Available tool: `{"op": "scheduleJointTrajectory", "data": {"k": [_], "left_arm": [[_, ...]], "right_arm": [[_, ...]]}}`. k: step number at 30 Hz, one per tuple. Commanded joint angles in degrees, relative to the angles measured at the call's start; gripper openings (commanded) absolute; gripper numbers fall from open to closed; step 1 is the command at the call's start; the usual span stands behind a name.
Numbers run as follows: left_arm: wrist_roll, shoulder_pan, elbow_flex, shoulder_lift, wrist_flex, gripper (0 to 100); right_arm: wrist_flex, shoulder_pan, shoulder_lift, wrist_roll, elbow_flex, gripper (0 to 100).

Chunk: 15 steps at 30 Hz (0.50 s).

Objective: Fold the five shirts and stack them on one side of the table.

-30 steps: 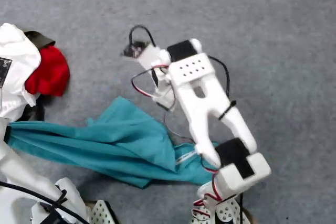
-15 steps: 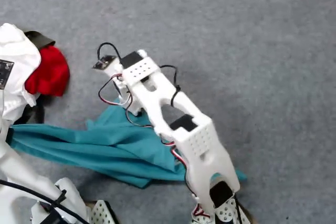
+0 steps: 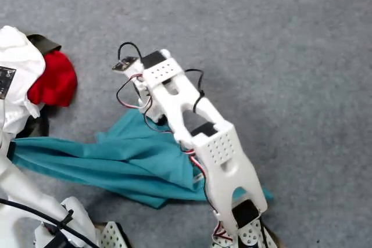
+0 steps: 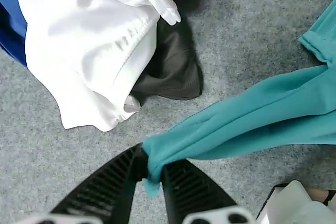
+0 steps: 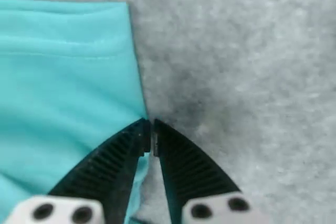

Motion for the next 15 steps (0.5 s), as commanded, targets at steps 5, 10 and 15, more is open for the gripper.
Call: {"op": "scheduleJointTrajectory", "data": {"k": [5, 10, 15], "left_arm": [[5.01, 7.43, 4.97, -0.62, 0.35, 3], [12.22, 14.81, 5.93, -0.44, 0.35, 3], [12.92, 17.36, 4.97, -0.79, 0.35, 3]], "right_arm": [[1.58, 6.86, -11.12, 0.09, -1.01, 1.3], [1.23, 11.25, -12.26, -0.35, -1.1, 1.3], [1.49, 4.84, -9.1, -0.44, -1.27, 1.6]]}}
